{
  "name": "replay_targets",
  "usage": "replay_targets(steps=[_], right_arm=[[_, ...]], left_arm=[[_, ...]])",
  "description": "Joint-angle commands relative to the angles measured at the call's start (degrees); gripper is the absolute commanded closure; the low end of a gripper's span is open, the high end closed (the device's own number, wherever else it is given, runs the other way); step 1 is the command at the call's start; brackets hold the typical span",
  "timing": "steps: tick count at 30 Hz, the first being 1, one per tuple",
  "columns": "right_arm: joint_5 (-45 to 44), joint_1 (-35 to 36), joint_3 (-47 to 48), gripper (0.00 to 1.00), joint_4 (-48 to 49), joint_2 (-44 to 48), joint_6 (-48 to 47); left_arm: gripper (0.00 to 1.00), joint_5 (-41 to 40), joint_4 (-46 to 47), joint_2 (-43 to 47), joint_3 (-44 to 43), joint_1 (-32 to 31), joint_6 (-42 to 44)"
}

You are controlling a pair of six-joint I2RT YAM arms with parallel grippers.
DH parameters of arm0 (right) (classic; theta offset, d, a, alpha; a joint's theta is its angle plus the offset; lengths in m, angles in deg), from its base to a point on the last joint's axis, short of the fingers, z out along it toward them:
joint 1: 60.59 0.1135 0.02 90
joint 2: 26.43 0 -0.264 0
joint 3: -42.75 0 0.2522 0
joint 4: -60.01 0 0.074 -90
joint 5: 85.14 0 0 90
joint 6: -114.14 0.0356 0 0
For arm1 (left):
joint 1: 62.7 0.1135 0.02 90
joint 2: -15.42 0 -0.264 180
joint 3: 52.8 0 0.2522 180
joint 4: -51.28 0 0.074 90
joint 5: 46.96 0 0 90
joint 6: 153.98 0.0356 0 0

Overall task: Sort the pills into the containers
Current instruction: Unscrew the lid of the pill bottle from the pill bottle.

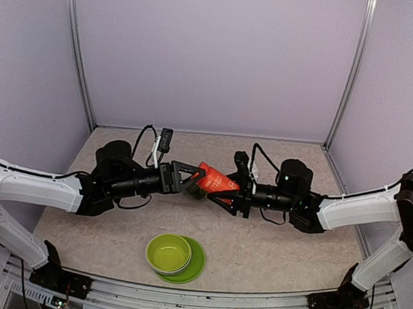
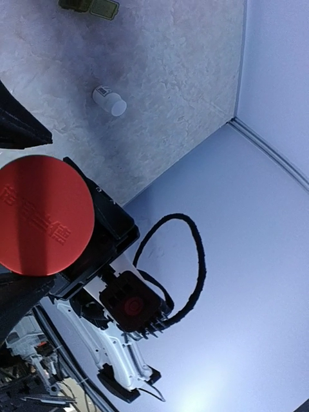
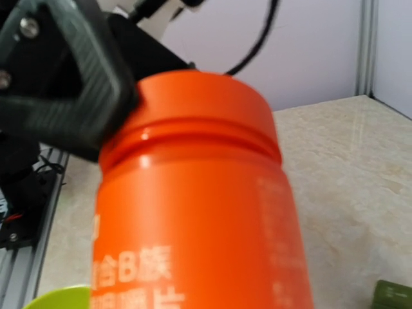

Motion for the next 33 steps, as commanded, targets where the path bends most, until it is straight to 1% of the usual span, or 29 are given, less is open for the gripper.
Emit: replay_targets(steps=[1,4,7,12,17,24,29,33], right_arm=[[-0.42,-2.02,-0.25,0.69,3.62,1.14,-0.15],[0.28,-2.0,-0.05,0.69,3.14,1.77,0.23],[1.26,-2.0,0.3,0.69,2.58,1.86,0.96],[5.28,-2.01,1.29,0.7,3.71,0.48,4.22],[8.46,-1.3,1.77,0.7,7.02,-1.34,7.36],[9.23,-0.23,3.4,0.7,6.37,-2.67,7.83],[8.76,-0.01,4.05,0.7,5.61,-3.34,7.92],[7.55,-0.04,4.05,0.7,4.94,-3.64,7.98]], left_arm=[[0.31,-5.64,0.3,0.69,-1.1,1.98,-0.3],[0.18,-5.27,1.83,0.82,-0.23,2.27,0.56],[0.1,-4.76,3.24,0.89,0.27,2.57,1.64],[0.04,-1.89,6.27,0.07,0.17,2.68,6.05],[0.03,2.78,11.09,-1.77,0.34,2.68,8.93],[0.06,8.82,16.43,-4.87,-0.18,1.97,9.51],[0.09,9.54,16.23,-5.35,-0.84,0.83,11.66],[0.1,7.66,14.91,-4.67,-0.78,0.02,13.29]])
